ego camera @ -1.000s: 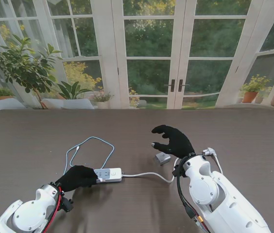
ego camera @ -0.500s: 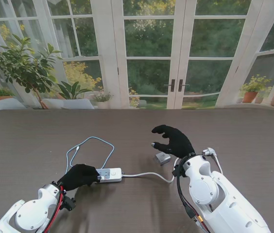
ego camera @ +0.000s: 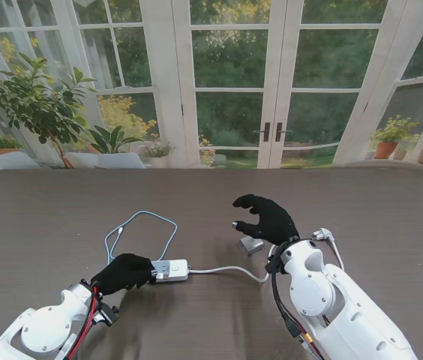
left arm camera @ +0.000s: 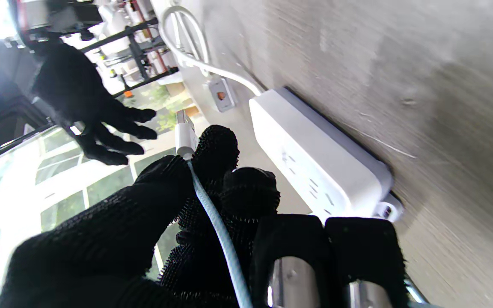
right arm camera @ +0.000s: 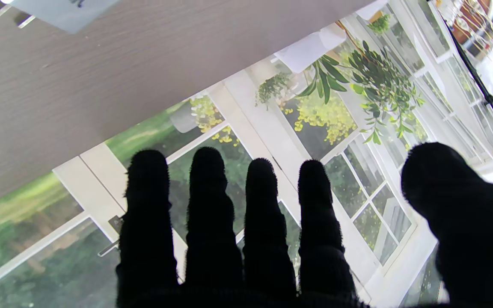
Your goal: Set up the charging station
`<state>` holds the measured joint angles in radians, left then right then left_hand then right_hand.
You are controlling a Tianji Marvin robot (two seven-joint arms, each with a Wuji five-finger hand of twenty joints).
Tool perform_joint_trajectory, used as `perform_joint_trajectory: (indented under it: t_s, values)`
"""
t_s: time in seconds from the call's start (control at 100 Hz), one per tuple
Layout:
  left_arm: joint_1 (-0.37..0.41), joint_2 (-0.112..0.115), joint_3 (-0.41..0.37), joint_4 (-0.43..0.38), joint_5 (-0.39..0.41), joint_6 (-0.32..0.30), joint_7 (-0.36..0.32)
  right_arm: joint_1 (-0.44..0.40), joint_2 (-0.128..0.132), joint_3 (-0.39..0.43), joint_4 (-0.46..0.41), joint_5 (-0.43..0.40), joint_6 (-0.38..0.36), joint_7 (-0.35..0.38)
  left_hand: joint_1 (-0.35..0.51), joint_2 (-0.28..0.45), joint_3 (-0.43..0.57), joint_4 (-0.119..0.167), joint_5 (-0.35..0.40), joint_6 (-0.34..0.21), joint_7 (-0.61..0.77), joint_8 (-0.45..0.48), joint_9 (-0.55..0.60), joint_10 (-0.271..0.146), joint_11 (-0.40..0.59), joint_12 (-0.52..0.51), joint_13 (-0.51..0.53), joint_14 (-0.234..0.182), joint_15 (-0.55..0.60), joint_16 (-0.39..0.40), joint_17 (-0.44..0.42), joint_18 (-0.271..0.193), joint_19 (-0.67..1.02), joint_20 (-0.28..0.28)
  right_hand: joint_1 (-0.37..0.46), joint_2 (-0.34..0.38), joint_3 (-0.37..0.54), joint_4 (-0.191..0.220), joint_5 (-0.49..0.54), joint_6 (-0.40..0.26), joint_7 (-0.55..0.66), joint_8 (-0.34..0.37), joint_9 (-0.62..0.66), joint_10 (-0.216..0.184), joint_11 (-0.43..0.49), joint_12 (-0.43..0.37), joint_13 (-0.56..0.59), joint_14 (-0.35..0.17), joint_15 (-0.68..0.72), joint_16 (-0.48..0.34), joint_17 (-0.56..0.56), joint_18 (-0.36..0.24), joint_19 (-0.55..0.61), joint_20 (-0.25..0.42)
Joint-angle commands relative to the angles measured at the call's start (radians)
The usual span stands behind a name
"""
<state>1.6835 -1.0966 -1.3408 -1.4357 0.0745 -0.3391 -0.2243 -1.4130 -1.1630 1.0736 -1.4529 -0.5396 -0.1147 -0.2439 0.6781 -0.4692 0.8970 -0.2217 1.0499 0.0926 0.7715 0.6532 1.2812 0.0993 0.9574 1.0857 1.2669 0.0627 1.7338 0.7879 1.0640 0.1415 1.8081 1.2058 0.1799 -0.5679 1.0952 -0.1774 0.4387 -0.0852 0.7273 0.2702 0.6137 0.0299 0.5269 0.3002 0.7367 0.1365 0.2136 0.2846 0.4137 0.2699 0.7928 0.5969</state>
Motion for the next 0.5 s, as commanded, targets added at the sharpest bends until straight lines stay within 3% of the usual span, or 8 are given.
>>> perform_joint_trajectory:
  t_s: [0.0,0.29,0.49]
  values:
    - [0.005,0.005,-0.006,-0.016,-0.001,-0.006,-0.021,0.009,-0.001,-0.01,0.009,-0.031,0.019,0.006,-0.019,-0.011,0.059,-0.039,0.046,-0.023,0.043,0.014,0.077,0.075,0.067,0.014,0.006,-0.136,0.125,0.009,0.063,-0.152,0.286,0.018,-0.013,0.016,-0.005,0.034,0.013,0.009,0.016,0.002,0.026,0.005,0.003,-0.001,0.038,0.002,0.012,0.01,0.011,0.019,0.039,-0.014]
    - [0.012,0.015,-0.023,-0.038,-0.064,-0.026,-0.082,0.091,0.009,-0.074,0.087,-0.133,0.095,0.006,0.001,-0.013,0.034,-0.031,0.046,-0.01,0.03,0.001,0.078,0.092,0.052,0.017,0.006,-0.118,0.121,0.008,0.062,-0.127,0.286,0.015,0.023,-0.03,0.054,0.028,0.092,-0.008,0.028,0.009,0.084,0.002,0.008,0.001,0.093,-0.002,0.044,0.027,0.047,0.019,0.073,-0.01]
    - [0.017,0.013,-0.021,-0.045,-0.09,-0.041,-0.082,0.161,0.019,-0.138,0.16,-0.209,0.106,0.004,0.02,-0.003,0.004,-0.021,0.045,0.004,0.021,-0.003,0.079,0.098,0.047,0.018,0.006,-0.117,0.12,0.008,0.061,-0.12,0.286,0.014,0.056,-0.164,0.132,0.003,0.151,-0.031,0.047,0.023,0.12,-0.014,0.029,0.011,0.139,-0.016,0.082,0.052,0.081,0.001,0.154,-0.002]
